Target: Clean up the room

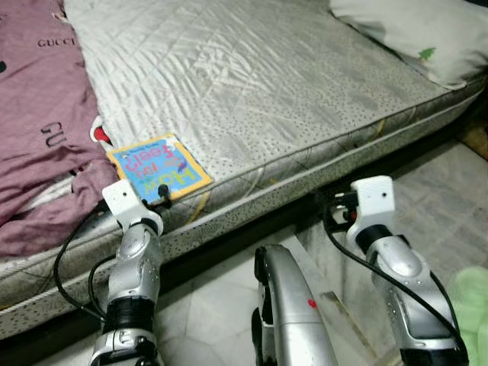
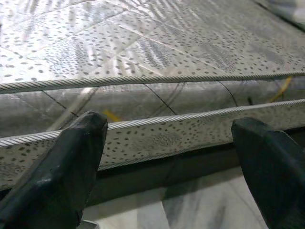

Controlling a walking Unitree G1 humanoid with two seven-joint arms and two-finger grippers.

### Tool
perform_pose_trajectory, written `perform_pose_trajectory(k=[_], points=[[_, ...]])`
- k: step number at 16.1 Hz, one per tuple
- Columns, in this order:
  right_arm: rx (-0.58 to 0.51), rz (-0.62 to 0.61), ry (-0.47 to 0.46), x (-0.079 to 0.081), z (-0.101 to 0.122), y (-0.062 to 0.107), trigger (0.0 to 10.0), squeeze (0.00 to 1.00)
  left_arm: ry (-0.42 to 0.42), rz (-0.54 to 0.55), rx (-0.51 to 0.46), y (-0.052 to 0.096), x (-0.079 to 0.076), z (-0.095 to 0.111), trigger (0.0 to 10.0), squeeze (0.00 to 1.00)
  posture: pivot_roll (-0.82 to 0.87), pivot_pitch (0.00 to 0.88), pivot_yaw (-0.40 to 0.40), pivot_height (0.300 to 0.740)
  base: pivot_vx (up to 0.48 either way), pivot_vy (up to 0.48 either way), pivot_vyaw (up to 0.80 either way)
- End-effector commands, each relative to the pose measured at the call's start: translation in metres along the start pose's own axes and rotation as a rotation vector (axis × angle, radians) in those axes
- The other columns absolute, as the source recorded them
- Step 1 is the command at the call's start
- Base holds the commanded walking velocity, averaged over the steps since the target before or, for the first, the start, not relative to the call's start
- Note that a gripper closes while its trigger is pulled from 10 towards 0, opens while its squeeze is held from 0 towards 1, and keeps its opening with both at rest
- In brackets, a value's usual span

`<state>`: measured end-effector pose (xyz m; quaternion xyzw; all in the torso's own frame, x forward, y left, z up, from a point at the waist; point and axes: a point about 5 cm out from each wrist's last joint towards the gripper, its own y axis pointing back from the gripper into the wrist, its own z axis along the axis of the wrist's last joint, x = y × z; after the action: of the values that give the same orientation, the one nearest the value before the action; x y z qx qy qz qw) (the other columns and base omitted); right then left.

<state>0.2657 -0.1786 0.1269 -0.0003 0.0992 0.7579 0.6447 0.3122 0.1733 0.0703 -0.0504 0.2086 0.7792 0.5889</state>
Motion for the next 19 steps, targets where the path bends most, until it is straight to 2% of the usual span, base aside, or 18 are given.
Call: perform_pose_trajectory(k=[1, 5, 6, 8, 10, 14, 15, 16, 19], points=[[-0.003, -0.01, 0.01, -0.005, 0.003, 0.001, 10.0, 0.0, 0.009, -0.017, 0.01, 0.001, -0.005, -0.004, 10.0, 0.0, -0.28, 0.119, -0.095, 0.47, 0.0, 0.0, 0.0], [-0.009, -0.003, 0.012, -0.002, 0.005, -0.002, 10.0, 0.0, 0.095, 0.002, 0.034, -0.002, -0.006, -0.009, 10.0, 0.0, -0.27, 0.105, -0.099, 0.47, 0.0, 0.0, 0.0], [-0.015, -0.002, 0.014, -0.002, 0.007, -0.003, 10.0, 0.0, 0.141, 0.005, 0.081, -0.006, -0.005, -0.014, 10.0, 0.0, -0.28, 0.099, -0.101, 0.47, 0.0, 0.0, 0.0], [-0.02, -0.004, 0.017, -0.004, 0.008, -0.005, 10.0, 0.0, 0.16, 0.004, 0.164, -0.009, -0.005, -0.024, 10.0, 0.0, -0.28, 0.093, -0.1, 0.47, 0.0, 0.0, 0.0], [-0.033, -0.016, 0.027, -0.008, 0.012, -0.007, 10.0, 0.0, 0.233, 0.005, 0.247, -0.013, -0.004, -0.033, 10.0, 0.0, -0.29, 0.082, -0.099, 0.47, 0.0, 0.0, 0.0], [-0.041, -0.022, 0.034, -0.01, 0.014, -0.008, 10.0, 0.0, 0.25, -0.048, 0.318, -0.019, -0.01, -0.036, 10.0, 0.0, -0.3, 0.066, -0.099, 0.47, 0.0, 0.0, 0.0], [-0.045, -0.021, 0.036, -0.01, 0.015, -0.009, 10.0, 0.0, 0.271, -0.043, 0.317, -0.022, -0.008, -0.034, 3.6, 0.0, -0.3, 0.059, -0.1, 0.47, 0.0, 0.0, 0.0], [-0.052, -0.018, 0.04, -0.009, 0.016, -0.01, 10.0, 0.0, 0.298, -0.074, 0.321, -0.024, -0.01, -0.033, 0.0, 0.0, -0.31, 0.054, -0.101, 0.47, 0.0, 0.0, 0.0], [-0.066, -0.013, 0.049, -0.009, 0.02, -0.014, 10.0, 0.0, 0.353, -0.129, 0.362, -0.026, -0.015, -0.034, 0.0, 0.0, -0.31, 0.041, -0.105, 0.47, 0.0, 0.0, 0.0]])
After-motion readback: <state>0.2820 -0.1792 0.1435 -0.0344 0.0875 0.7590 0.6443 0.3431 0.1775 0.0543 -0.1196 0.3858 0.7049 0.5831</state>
